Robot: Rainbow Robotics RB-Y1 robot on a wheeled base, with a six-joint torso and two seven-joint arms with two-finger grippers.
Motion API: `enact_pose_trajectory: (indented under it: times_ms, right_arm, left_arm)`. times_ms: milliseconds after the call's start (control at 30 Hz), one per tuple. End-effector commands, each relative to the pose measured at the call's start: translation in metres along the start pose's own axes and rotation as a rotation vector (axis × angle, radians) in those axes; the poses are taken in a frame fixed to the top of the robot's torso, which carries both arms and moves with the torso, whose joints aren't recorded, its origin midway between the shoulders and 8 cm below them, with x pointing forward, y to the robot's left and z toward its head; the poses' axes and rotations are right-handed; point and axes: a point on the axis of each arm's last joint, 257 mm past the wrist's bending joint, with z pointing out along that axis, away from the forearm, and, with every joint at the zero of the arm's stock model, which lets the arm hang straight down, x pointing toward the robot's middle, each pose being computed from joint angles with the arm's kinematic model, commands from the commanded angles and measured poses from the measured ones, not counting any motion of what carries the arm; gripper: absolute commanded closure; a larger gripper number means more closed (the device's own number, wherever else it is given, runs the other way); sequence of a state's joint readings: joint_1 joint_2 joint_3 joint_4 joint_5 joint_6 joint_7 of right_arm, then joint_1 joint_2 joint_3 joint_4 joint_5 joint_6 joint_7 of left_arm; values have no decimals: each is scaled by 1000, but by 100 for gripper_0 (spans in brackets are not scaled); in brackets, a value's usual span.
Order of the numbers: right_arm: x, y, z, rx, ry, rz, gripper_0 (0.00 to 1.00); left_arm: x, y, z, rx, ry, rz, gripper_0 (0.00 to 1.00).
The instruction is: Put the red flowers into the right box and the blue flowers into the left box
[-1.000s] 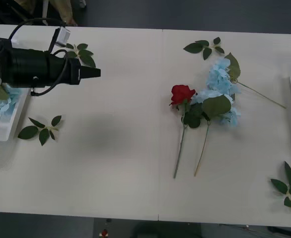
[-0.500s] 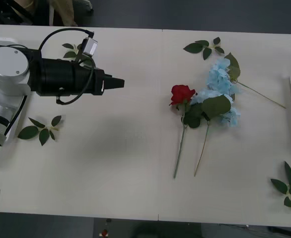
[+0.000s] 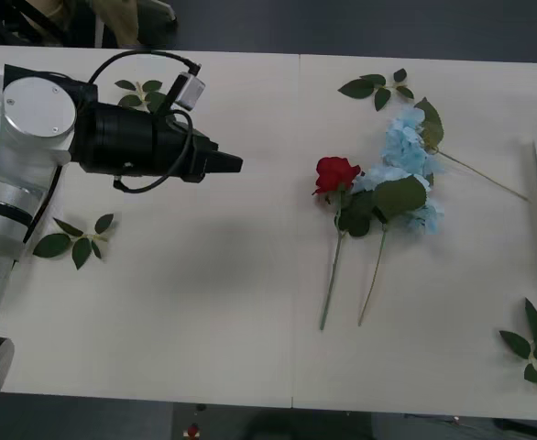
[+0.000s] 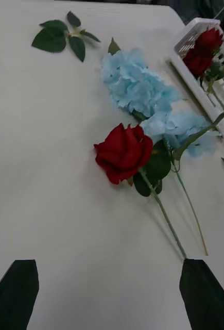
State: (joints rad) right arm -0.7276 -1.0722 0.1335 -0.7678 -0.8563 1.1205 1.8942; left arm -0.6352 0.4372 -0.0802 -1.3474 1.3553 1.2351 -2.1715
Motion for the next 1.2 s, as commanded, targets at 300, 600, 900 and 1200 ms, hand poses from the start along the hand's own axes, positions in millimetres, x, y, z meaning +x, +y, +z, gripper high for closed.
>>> enact_pose_trajectory:
  times_ms: [300,600,900,1200]
  right_arm:
    - [-21,-2,-14,-3,-52,-88,1]
    - [-29,24,-24,-122,-76,-70,2]
    - [-59,82,-57,-259,-166,-233,1]
    - [-85,150,-91,-352,-286,-413,1]
  left_arm:
    - [-41,-36,-11,55,-193,254,20]
    - [-40,-70,-30,69,-249,394,20]
    - [-17,-79,-55,98,-231,407,20]
    - [0,-73,-83,53,-120,514,20]
